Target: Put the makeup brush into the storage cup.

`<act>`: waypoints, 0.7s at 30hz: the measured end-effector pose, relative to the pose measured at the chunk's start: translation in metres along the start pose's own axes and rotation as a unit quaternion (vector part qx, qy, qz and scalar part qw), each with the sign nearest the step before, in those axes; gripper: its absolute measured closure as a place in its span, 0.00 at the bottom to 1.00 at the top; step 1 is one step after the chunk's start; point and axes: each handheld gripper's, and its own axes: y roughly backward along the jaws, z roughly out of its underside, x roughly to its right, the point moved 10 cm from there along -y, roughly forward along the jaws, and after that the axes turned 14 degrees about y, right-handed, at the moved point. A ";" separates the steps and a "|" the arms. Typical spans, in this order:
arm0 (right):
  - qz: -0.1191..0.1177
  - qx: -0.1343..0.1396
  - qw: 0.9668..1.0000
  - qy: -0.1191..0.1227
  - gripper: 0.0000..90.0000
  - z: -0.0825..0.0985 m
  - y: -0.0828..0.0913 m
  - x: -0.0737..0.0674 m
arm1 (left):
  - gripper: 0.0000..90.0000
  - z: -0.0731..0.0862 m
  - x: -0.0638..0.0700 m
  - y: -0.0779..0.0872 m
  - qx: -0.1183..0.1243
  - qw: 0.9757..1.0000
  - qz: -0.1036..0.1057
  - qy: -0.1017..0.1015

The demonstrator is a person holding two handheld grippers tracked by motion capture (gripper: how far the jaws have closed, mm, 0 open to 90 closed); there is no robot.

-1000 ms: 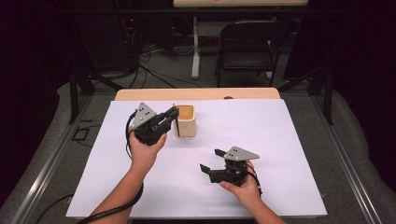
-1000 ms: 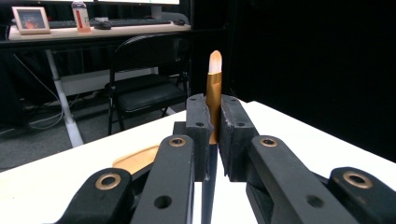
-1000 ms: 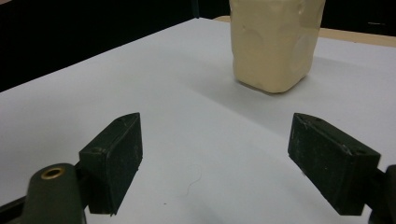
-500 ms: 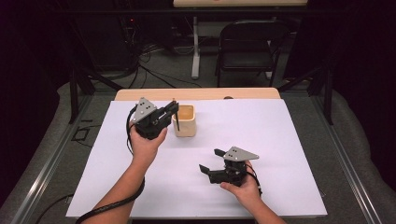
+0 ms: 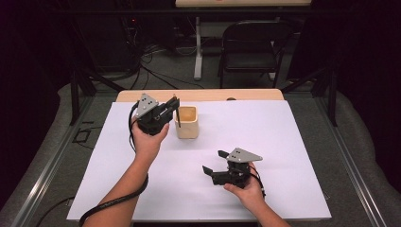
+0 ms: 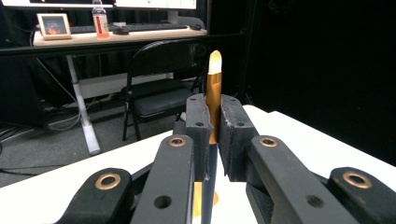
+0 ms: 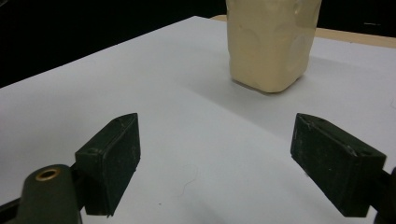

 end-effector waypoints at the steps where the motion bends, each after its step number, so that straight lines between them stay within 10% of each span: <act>1: 0.000 0.000 1.000 0.000 0.17 0.000 0.000 0.000 | 0.92 -0.001 -0.001 -0.001 0.002 1.000 -0.001 0.001; 21: -0.001 0.001 1.000 -0.005 0.17 0.000 -0.001 0.000 | 0.93 -0.013 -0.006 -0.019 -0.001 1.000 -0.013 0.000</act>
